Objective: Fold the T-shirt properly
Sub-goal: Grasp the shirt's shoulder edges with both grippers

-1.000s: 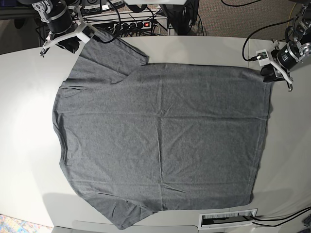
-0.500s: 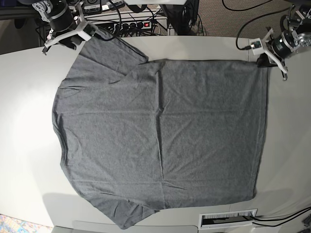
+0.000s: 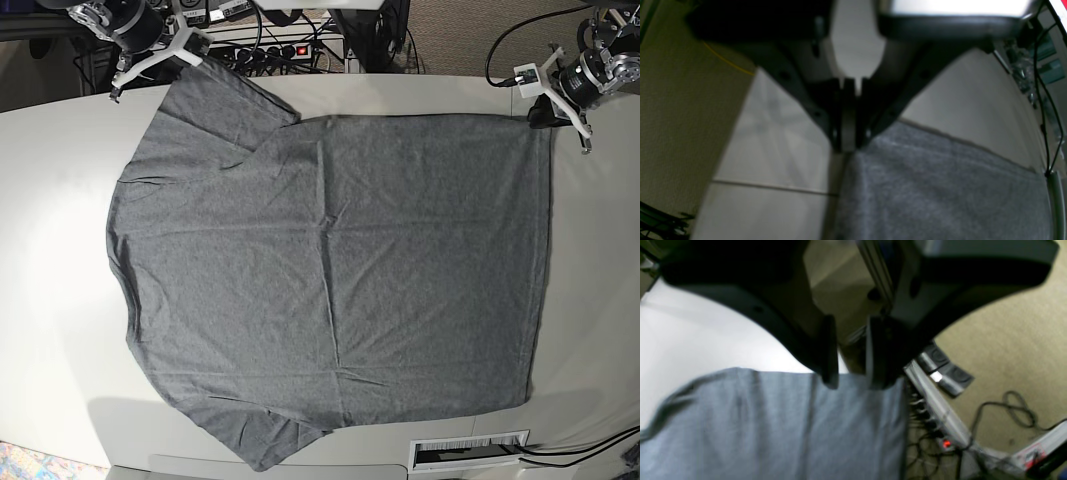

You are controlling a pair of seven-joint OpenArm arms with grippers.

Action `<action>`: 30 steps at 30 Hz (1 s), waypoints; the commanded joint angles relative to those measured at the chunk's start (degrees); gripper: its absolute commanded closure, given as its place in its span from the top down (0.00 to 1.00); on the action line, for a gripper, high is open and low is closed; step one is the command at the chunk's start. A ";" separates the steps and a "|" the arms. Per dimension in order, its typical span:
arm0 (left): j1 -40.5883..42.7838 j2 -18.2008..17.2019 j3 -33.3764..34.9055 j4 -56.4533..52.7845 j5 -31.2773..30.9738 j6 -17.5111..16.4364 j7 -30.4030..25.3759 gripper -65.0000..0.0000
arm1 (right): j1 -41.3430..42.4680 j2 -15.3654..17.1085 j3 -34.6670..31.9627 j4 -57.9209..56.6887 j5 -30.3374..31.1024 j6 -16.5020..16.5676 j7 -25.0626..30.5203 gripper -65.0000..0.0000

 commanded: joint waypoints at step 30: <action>0.42 -0.44 -0.07 0.17 0.26 -1.29 -2.97 0.00 | 13.84 -5.20 0.22 -15.02 2.05 -0.52 7.17 0.45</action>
